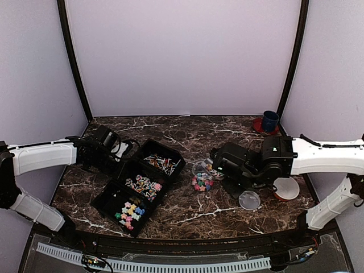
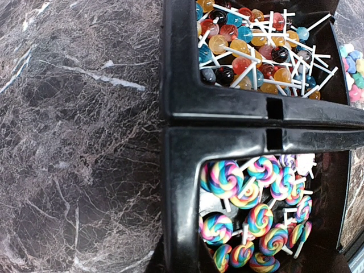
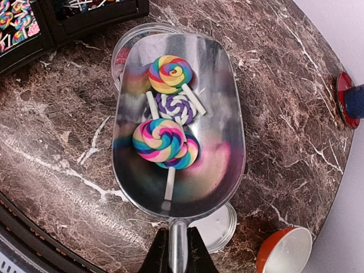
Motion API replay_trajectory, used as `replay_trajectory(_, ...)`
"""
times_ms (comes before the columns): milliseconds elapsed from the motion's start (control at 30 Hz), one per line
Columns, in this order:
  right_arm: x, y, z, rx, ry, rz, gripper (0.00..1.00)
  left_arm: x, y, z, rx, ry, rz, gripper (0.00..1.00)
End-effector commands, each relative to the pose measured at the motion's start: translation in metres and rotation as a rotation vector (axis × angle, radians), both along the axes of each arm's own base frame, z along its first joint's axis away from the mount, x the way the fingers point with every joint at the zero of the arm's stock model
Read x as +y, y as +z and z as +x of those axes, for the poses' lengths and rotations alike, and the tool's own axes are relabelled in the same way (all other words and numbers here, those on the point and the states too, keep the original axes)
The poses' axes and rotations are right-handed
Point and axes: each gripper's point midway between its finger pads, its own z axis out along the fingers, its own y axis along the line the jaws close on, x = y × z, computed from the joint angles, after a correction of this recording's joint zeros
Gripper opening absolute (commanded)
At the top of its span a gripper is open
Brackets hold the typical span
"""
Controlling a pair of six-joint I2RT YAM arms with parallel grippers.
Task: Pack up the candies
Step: Place the fake candies in the packing bottle.
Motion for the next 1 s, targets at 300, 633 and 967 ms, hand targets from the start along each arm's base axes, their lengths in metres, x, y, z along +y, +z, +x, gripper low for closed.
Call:
replay_trajectory(300,0.000,-0.001,0.001,0.110,0.065,-0.149,0.00,-0.019,0.039,0.020,-0.098,0.001,-0.118,0.00)
replay_trajectory(633,0.002,-0.005,0.005,0.150,0.085,-0.224,0.00,-0.021,0.038,0.020,-0.090,0.000,-0.127,0.00)
replay_trajectory(967,0.001,-0.003,0.007,0.222,0.038,-0.249,0.00,-0.023,0.039,0.019,-0.086,-0.001,-0.142,0.00)
